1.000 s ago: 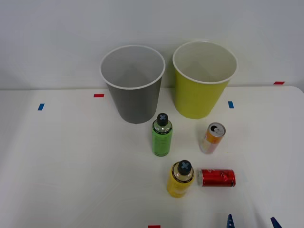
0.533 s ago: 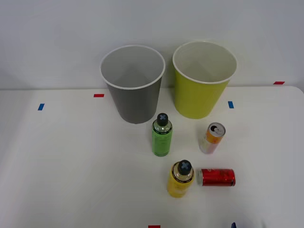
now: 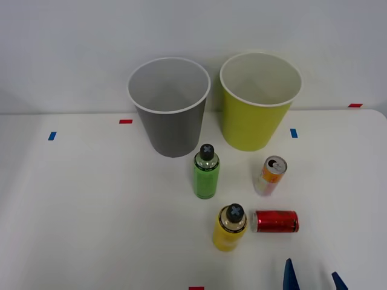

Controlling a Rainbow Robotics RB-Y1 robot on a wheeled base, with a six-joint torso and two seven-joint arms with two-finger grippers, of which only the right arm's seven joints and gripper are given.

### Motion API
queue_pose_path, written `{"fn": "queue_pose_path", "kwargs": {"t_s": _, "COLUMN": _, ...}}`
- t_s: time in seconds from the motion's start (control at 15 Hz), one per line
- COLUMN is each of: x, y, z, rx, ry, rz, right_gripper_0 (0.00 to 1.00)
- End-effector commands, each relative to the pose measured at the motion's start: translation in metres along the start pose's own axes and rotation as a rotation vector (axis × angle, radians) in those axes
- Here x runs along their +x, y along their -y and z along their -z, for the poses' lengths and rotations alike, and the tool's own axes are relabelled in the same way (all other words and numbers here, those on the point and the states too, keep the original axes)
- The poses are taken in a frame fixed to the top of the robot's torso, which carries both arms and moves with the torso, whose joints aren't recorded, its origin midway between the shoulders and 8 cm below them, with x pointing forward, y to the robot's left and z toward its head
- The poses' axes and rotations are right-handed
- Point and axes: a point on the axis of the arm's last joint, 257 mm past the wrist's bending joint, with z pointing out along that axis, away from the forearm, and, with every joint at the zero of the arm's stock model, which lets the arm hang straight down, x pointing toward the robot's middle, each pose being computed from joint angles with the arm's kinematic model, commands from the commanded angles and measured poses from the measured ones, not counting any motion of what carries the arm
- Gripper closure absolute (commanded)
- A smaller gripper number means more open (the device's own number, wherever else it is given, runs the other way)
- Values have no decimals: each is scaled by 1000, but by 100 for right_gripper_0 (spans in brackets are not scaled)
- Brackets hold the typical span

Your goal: Put cans in the gray bin, plastic bottles in the light green bin

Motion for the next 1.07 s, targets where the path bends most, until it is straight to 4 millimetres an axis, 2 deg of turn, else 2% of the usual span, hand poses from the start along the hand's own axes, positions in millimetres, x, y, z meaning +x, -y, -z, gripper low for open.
{"fn": "queue_pose_path", "kwargs": {"t_s": 0.07, "x": -5, "y": -13, "z": -10, "rx": 3, "ry": -65, "rz": -119, "right_gripper_0": 0}}
{"fn": "queue_pose_path", "kwargs": {"t_s": 0.27, "x": -6, "y": -8, "z": -20, "rx": 18, "ry": -111, "rz": -158, "right_gripper_0": 0}}
{"fn": "queue_pose_path", "kwargs": {"t_s": 0.4, "x": -14, "y": -7, "z": -31, "rx": 13, "ry": -93, "rz": -149, "right_gripper_0": 0}}
{"fn": "queue_pose_path", "kwargs": {"t_s": 0.53, "x": -18, "y": -9, "z": -42, "rx": 1, "ry": -117, "rz": -142, "right_gripper_0": 0}}
{"fn": "queue_pose_path", "kwargs": {"t_s": 0.67, "x": -33, "y": -17, "z": -50, "rx": -13, "ry": -147, "rz": -138, "right_gripper_0": 0}}
{"fn": "queue_pose_path", "kwargs": {"t_s": 0.8, "x": -45, "y": -20, "z": -50, "rx": -12, "ry": -212, "rz": -118, "right_gripper_0": 0}}
{"fn": "queue_pose_path", "kwargs": {"t_s": 0.93, "x": -49, "y": -11, "z": -45, "rx": 21, "ry": -291, "rz": -112, "right_gripper_0": 0}}
{"fn": "queue_pose_path", "kwargs": {"t_s": 1.07, "x": -49, "y": -4, "z": -39, "rx": 71, "ry": -361, "rz": -208, "right_gripper_0": 0}}
